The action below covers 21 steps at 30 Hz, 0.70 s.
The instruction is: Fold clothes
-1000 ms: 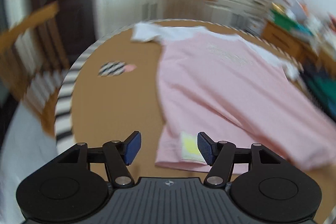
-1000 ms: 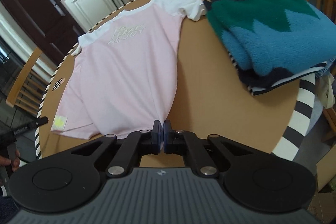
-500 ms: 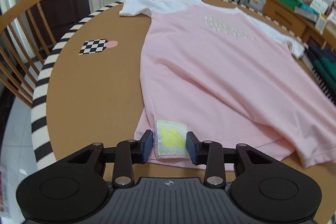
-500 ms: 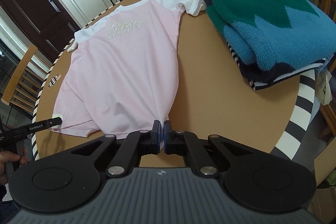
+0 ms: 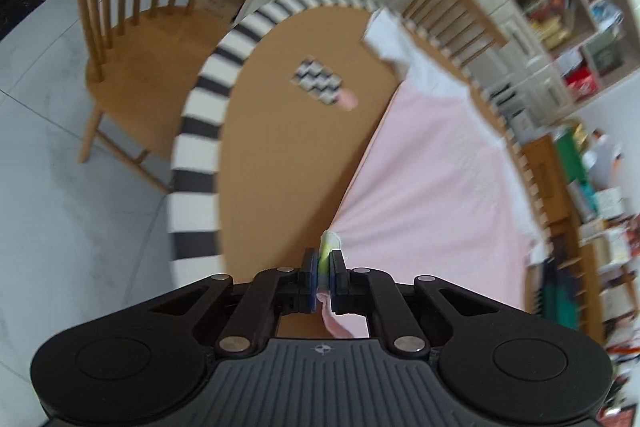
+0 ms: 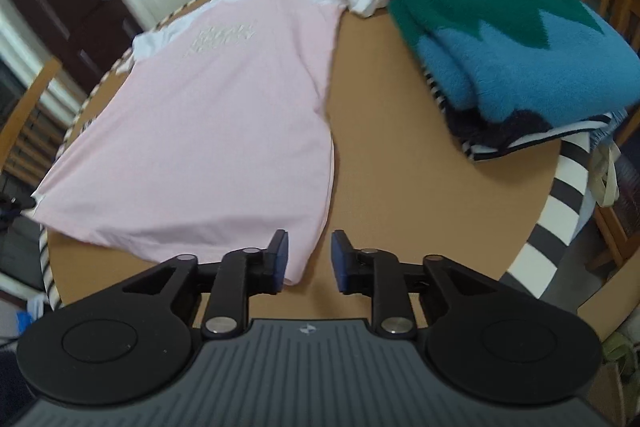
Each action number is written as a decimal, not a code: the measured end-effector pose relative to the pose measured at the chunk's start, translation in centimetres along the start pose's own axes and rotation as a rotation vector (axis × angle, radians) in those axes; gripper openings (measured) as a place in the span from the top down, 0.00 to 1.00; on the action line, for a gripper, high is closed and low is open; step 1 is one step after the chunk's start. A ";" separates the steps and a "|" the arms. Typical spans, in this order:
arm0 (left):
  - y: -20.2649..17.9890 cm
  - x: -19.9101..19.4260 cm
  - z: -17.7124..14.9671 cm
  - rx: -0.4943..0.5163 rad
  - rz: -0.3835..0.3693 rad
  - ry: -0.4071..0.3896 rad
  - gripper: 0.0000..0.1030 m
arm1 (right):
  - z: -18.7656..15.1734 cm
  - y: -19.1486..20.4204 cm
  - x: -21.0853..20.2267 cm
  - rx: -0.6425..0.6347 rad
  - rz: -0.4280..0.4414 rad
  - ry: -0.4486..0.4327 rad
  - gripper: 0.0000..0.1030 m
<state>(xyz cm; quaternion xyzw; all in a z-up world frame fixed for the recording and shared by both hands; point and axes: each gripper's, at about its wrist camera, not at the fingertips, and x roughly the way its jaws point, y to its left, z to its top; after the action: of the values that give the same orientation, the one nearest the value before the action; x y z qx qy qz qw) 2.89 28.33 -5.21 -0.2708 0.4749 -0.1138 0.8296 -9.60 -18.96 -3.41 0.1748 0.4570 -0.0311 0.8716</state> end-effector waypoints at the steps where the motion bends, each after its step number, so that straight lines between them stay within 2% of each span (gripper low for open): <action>1: 0.4 0.2 -0.1 -0.001 0.011 0.008 0.94 | -0.4 0.6 0.2 -0.047 -0.008 0.004 0.65; 4: 1.7 0.6 -0.2 -0.005 0.044 0.031 0.93 | -1.0 1.4 0.9 -0.070 -0.019 0.025 0.58; 8: 3.4 1.2 -0.4 -0.009 0.088 0.062 0.92 | -0.9 0.3 2.3 0.108 -0.002 0.050 0.59; 9: 3.9 1.4 -0.5 -0.011 0.099 0.070 0.92 | -0.9 0.2 2.5 0.126 -0.004 0.049 0.64; 11: 4.5 1.5 -0.5 -0.015 0.113 0.083 0.92 | -0.9 0.5 3.0 0.129 0.001 0.058 0.93; 12: 4.3 1.2 -0.3 -0.021 0.102 0.084 0.92 | -0.9 0.5 3.1 0.146 0.026 0.074 0.97; 15: 3.9 0.1 0.1 -0.039 0.069 0.086 0.92 | 0.3 0.6 0.3 0.137 0.065 0.010 0.97; 18: 3.4 -0.9 0.4 -0.054 0.035 0.089 0.89 | 2.2 -0.3 -4.4 0.132 0.097 -0.081 0.97; 21: 2.7 -1.1 -0.2 -0.025 0.028 0.110 0.90 | 3.1 -1.6 -4.9 0.141 0.047 -0.045 0.97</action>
<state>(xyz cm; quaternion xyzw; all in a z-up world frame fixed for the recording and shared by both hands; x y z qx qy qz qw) 1.96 31.04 -5.99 -0.2676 0.5248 -0.1109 0.8004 -10.38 -22.00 1.71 0.2459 0.4299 -0.0466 0.8675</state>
